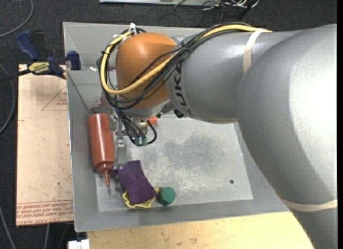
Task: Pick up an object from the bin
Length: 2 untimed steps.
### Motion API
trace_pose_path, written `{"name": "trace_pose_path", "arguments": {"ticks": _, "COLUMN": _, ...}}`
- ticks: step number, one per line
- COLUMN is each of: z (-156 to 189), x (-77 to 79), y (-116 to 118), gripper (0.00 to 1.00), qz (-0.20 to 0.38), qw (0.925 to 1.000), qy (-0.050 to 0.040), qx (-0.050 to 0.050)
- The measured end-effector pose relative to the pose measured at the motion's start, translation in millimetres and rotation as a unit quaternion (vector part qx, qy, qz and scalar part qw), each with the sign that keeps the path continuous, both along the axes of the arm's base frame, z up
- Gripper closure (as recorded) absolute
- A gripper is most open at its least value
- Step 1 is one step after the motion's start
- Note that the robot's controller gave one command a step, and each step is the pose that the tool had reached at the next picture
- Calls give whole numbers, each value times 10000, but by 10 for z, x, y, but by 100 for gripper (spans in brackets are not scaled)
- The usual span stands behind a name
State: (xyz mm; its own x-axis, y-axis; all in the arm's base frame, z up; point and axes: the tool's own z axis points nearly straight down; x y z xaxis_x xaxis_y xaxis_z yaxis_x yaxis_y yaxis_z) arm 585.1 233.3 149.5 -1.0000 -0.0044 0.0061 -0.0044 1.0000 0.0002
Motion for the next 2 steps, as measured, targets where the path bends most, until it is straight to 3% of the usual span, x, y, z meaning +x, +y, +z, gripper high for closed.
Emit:
{"name": "trace_pose_path", "arguments": {"ticks": 1, "z": 51, "x": 18, "y": -10, "gripper": 0, "qz": -19, "qw": 10000, "qy": -34, "qx": 8}}
{"name": "trace_pose_path", "arguments": {"ticks": 2, "z": 26, "x": -346, "y": -470, "gripper": 0, "qz": -166, "qw": 9999, "qy": -20, "qx": 15}}
